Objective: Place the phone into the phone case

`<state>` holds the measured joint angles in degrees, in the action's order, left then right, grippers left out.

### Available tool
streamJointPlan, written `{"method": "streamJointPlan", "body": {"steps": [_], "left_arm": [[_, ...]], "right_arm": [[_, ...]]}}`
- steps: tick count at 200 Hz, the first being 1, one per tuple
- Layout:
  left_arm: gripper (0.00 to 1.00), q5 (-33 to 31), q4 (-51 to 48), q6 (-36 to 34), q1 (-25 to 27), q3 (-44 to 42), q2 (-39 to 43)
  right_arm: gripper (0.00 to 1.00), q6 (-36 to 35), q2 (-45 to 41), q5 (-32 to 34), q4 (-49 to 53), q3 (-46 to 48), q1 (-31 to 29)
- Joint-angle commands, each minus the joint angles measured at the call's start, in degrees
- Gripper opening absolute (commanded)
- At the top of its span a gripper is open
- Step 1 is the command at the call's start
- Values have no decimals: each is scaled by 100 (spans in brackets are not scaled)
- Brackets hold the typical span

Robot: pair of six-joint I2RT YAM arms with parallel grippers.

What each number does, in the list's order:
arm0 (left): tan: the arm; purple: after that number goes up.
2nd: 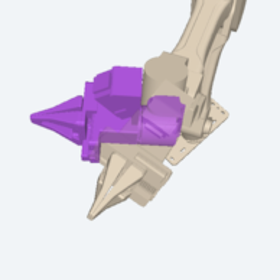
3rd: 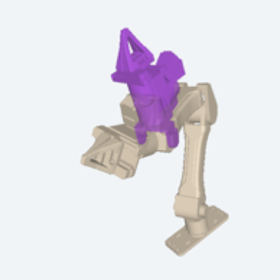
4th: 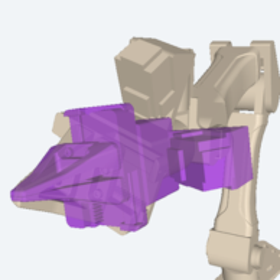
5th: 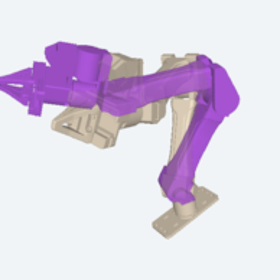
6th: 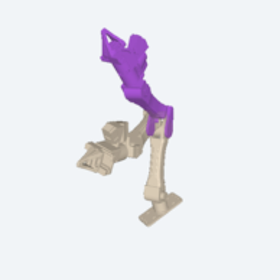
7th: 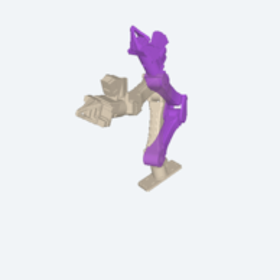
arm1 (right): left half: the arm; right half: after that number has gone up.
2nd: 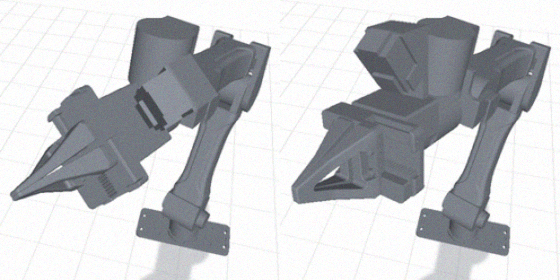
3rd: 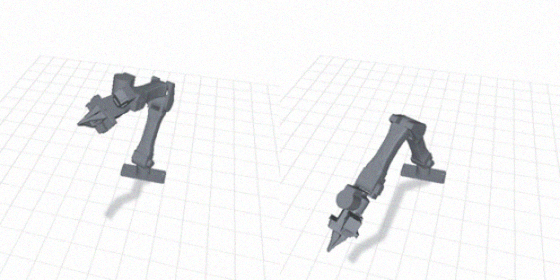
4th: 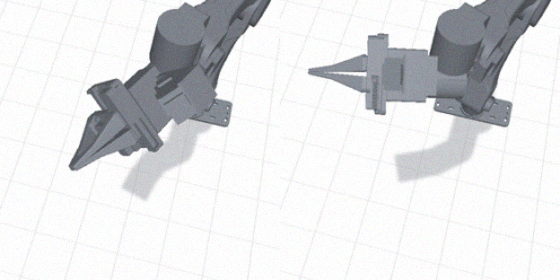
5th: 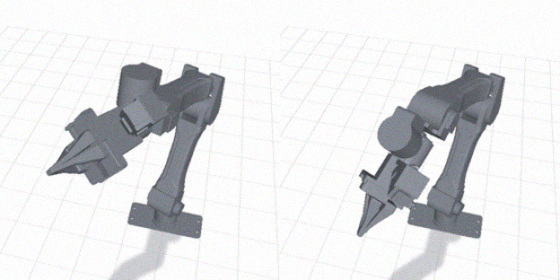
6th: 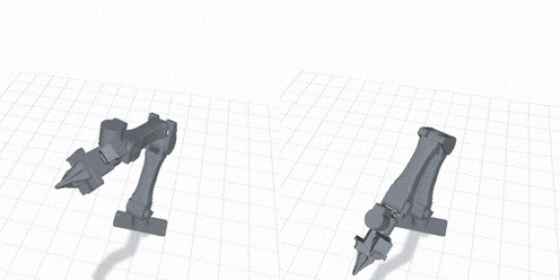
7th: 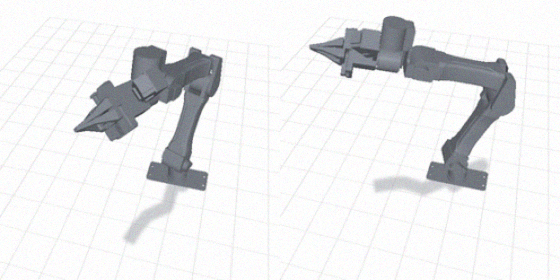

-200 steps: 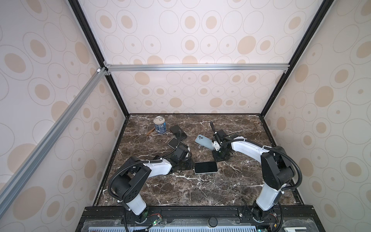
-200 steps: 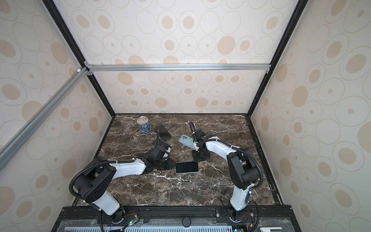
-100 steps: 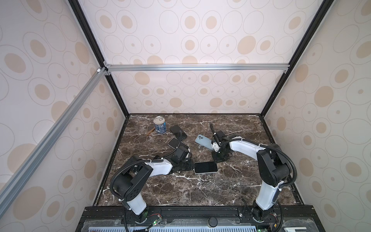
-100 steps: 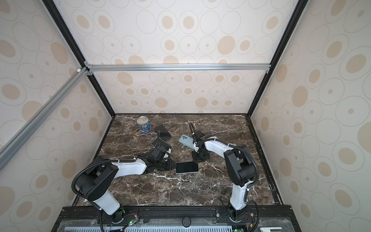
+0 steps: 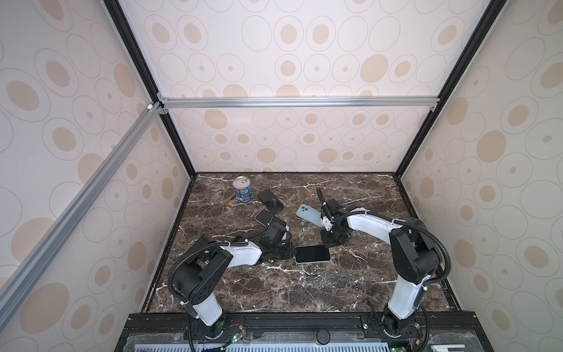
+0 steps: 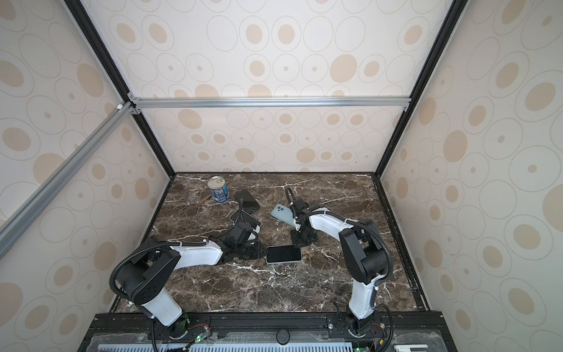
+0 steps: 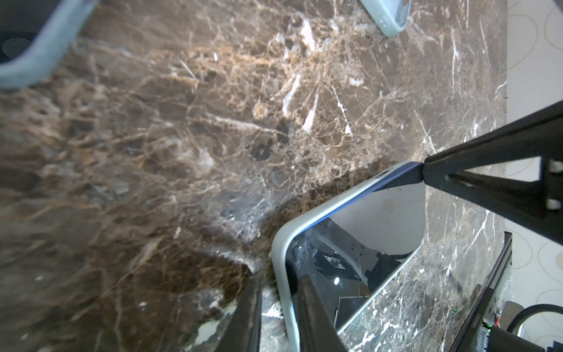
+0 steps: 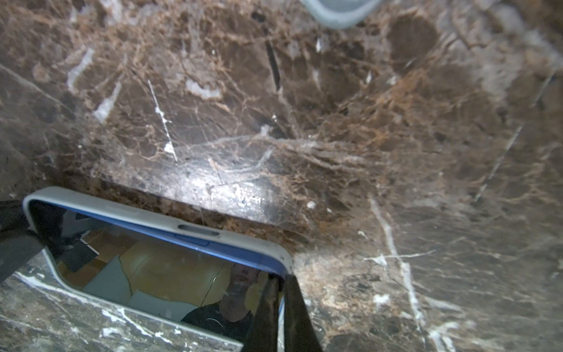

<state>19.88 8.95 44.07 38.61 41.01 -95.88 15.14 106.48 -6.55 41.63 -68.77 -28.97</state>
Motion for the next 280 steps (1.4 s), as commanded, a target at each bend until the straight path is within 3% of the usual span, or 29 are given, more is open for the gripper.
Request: {"method": "streamJointPlan", "body": {"steps": [1, 112, 173, 203, 248, 267, 280], "left_arm": [[23, 4, 12, -18, -40, -65, -72], [23, -7, 18, 21, -43, -79, -84], [23, -46, -163, -76, -168, 240, 95], [24, -256, -735, -586, -410, 798, 547], [29, -1071, -1479, -2132, -566, 1532, 1678], [36, -1384, -1344, -2683, -592, 1323, 2335], [51, -1550, -1165, -2996, -596, 1040, 2815]], "right_arm": [[8, 168, 1005, 62, -90, 596, -260], [8, 358, 1833, -119, -475, 720, -327], [13, 71, 926, 48, 195, 144, -468], [20, -590, 230, 52, 616, -785, -530], [32, -2089, -551, -186, 469, -1644, -525], [44, -3190, -845, -604, 230, -1482, -524], [55, -3867, -1045, -667, -63, -1180, -527]]}}
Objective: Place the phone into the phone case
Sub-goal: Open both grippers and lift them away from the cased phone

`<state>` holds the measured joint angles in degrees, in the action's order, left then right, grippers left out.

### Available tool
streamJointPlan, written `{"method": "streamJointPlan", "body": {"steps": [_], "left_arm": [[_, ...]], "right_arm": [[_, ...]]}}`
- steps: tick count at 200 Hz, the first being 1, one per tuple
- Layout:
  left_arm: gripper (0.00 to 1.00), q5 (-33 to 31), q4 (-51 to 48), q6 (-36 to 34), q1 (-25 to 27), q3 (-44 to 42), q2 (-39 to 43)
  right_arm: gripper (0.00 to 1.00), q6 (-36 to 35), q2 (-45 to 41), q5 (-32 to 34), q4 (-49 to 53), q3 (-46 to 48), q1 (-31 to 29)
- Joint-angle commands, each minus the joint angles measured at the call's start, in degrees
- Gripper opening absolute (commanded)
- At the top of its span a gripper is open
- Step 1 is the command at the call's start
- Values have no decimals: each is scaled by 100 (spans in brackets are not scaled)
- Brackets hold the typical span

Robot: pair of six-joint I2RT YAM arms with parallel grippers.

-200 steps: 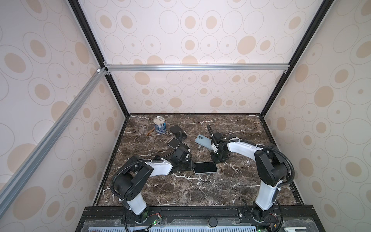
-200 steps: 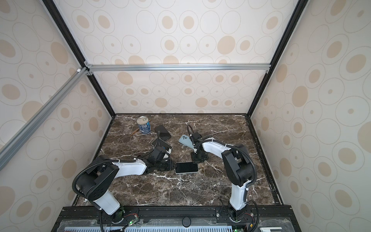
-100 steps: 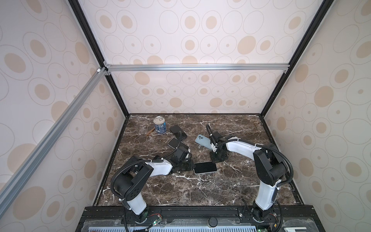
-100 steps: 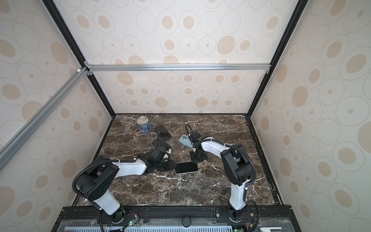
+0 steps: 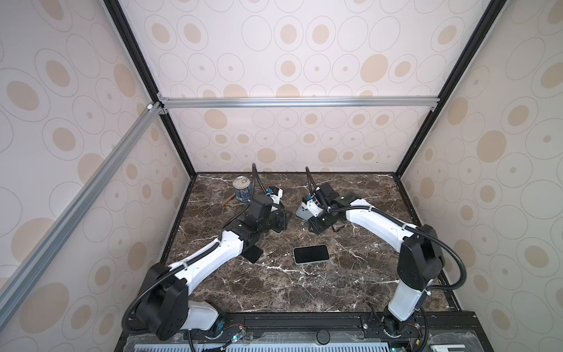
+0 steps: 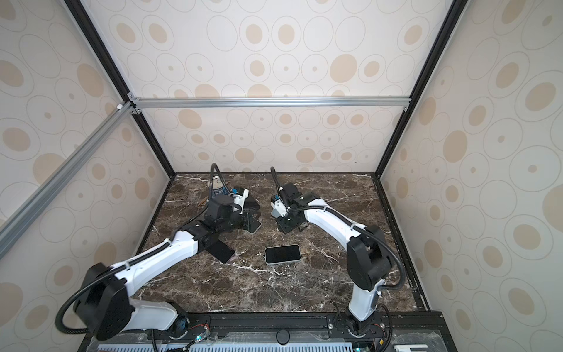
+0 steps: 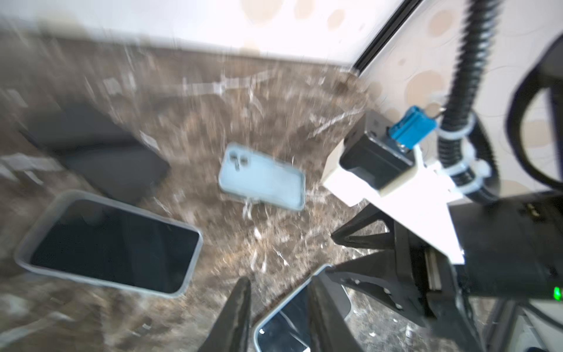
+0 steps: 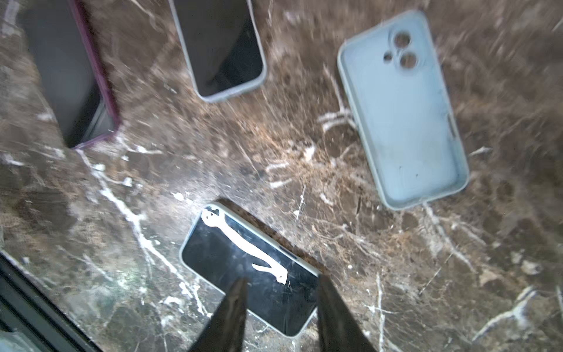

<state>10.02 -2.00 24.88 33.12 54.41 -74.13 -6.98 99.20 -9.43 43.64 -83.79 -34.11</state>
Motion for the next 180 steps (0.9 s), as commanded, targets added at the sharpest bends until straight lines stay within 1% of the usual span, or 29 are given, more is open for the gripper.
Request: {"method": "streamJointPlan", "body": {"steps": [1, 5, 16, 28, 48, 59, 74, 75, 77, 92, 94, 96, 111, 143, 180], "left_arm": [[52, -581, -49, -1088, -49, -326, 678], [55, -612, 24, -1200, -47, -426, 829], [63, -688, 287, -1456, -43, -805, 1240], [68, -639, 666, -1771, -46, -1308, 1659], [76, -384, 1247, -2315, -51, -2029, 2284], [77, -116, 1376, -2662, -43, -2268, 2530], [78, 231, 1277, -3105, -36, -2439, 2808], [78, 252, 1261, -3135, -35, -2450, 2825], [78, 287, 1228, -3195, -41, -2481, 2851], [79, 657, 921, -3695, -36, -2609, 3080], [79, 698, 883, -3755, -39, -2628, 3108], [80, 737, 843, -3831, -31, -2651, 3142], [81, 867, 675, -4194, -28, -2851, 3380], [86, 667, 596, -4527, -17, -3230, 3732], [91, 439, 665, -4650, -13, -3442, 3634]], "right_arm": [[56, -1709, -328, -386, -288, 360, -15], [60, -1939, -379, -459, -363, 478, -14], [64, -2532, -506, -705, -462, 686, -13], [68, -2965, -629, -878, -557, 874, -16], [72, -3609, -781, -1060, -661, 1198, -24], [75, -3909, -813, -1105, -706, 1369, -25], [77, -4142, -747, -1015, -705, 1466, -23], [81, -4156, -737, -998, -698, 1468, -25], [84, -4178, -725, -981, -674, 1468, -28], [86, -4262, -579, -862, -546, 1395, -37], [96, -4266, -553, -846, -524, 1379, -35], [100, -4267, -540, -831, -506, 1356, -48], [99, -4345, -392, -765, -384, 1246, -53], [99, -4639, -189, -559, -325, 1240, -70], [99, -4753, 51, -353, -273, 1233, -124]]}}
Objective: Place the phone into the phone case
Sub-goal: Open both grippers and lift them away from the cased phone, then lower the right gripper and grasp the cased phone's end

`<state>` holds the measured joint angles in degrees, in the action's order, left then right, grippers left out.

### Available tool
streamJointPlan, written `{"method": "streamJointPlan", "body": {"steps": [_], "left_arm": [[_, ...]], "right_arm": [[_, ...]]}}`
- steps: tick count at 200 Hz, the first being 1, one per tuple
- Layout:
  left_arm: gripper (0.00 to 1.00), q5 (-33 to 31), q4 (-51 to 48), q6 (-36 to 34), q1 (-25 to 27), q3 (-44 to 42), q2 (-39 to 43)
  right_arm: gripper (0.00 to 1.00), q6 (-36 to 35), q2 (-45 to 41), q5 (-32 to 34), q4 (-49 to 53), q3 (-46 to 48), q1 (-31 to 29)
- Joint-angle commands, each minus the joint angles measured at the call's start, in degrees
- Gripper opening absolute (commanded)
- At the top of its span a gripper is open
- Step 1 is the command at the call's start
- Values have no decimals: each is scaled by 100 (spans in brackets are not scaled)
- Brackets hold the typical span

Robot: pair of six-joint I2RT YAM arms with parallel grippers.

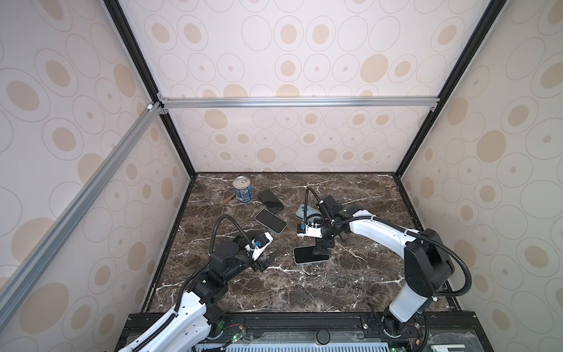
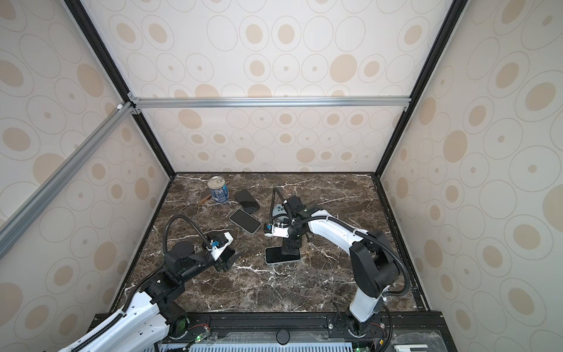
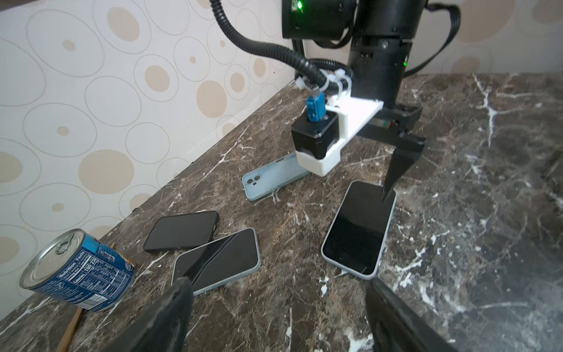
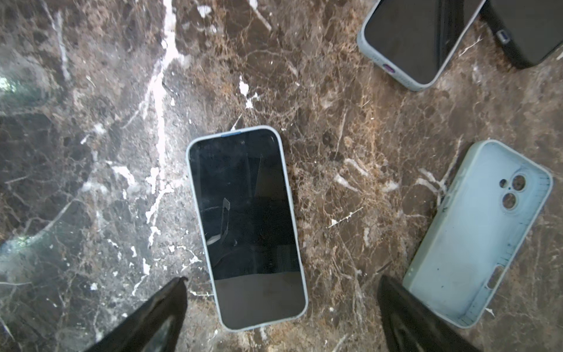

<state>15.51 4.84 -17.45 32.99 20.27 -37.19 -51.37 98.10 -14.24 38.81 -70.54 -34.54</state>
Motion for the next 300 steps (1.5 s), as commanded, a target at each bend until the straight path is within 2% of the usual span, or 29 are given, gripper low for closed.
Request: {"method": "streamJointPlan", "body": {"steps": [1, 33, 63, 86, 128, 216, 264, 300], "left_arm": [[91, -118, -19, -412, -2, -30, -73], [94, -444, 77, -274, -1, -163, -369], [95, -475, 153, -231, -5, -195, -597], [95, -537, 164, -215, -6, -191, -669], [97, -525, 252, -154, 4, -267, -589], [97, -575, 305, -163, -5, -234, -725], [97, -649, 254, -189, -3, -208, -731], [97, -676, 245, -180, -3, -217, -650]], "right_arm": [[99, -317, 171, 125, 208, -91, -80], [99, -345, 441, 129, 222, -191, -148], [99, -378, 739, -51, 349, -361, -214], [99, -362, 949, 50, 369, -389, -306], [99, -311, 990, 101, 163, -92, -442], [100, -262, 1198, 666, -255, 410, -658], [92, -36, 1506, 865, 1, 58, -635], [78, 130, 1562, 904, 179, -43, -547]]}}
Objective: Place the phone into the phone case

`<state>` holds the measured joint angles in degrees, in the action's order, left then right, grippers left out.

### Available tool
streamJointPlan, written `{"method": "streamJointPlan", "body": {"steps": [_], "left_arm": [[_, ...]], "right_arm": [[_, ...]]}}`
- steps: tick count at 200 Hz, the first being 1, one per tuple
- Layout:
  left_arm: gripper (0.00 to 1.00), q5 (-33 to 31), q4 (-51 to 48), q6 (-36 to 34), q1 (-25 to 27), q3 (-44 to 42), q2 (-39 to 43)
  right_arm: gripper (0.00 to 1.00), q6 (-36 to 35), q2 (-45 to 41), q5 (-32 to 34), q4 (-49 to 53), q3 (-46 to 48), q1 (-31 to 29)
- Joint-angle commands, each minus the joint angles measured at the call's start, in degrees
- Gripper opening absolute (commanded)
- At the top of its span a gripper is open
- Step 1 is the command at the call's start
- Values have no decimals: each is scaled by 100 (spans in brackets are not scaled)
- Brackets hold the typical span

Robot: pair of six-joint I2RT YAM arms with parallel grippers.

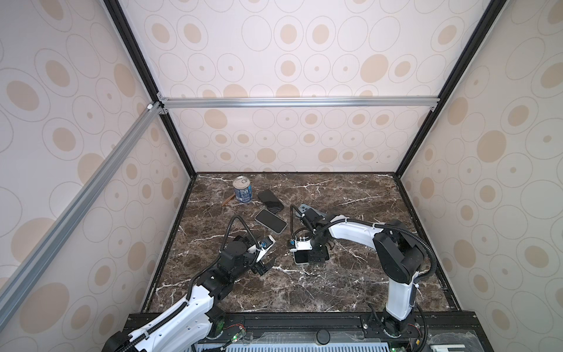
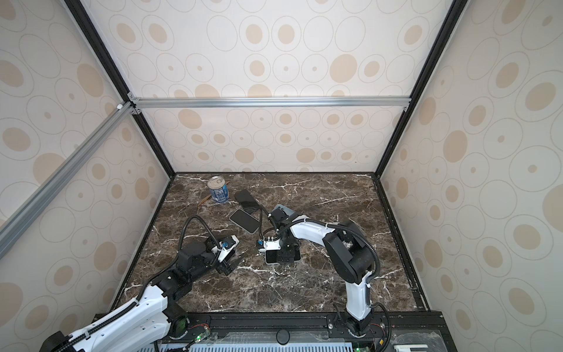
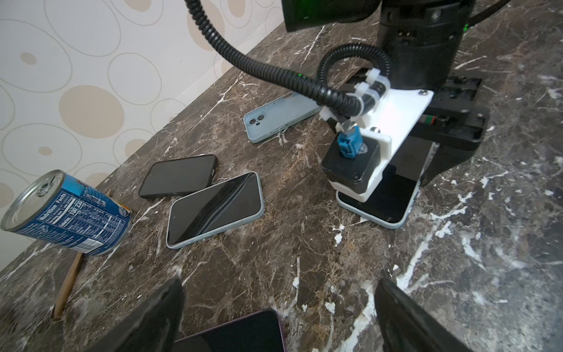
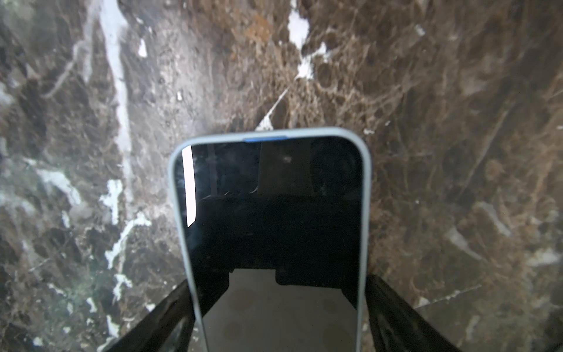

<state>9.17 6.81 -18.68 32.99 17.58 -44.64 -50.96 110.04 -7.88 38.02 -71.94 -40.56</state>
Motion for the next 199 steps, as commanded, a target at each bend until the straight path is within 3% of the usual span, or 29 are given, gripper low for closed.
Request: {"method": "streamJointPlan", "body": {"steps": [1, 72, 199], "left_arm": [[97, -44, 49, -57, -8, 52, 95], [97, -95, 22, 11, -3, 74, 183], [97, -100, -24, 133, -7, 61, 500]], "right_arm": [[77, 96, 369, 269, 258, 95, 55], [66, 681, 340, 431, 408, -3, 407], [64, 1889, -67, 1013, 321, 372, 1457]]}}
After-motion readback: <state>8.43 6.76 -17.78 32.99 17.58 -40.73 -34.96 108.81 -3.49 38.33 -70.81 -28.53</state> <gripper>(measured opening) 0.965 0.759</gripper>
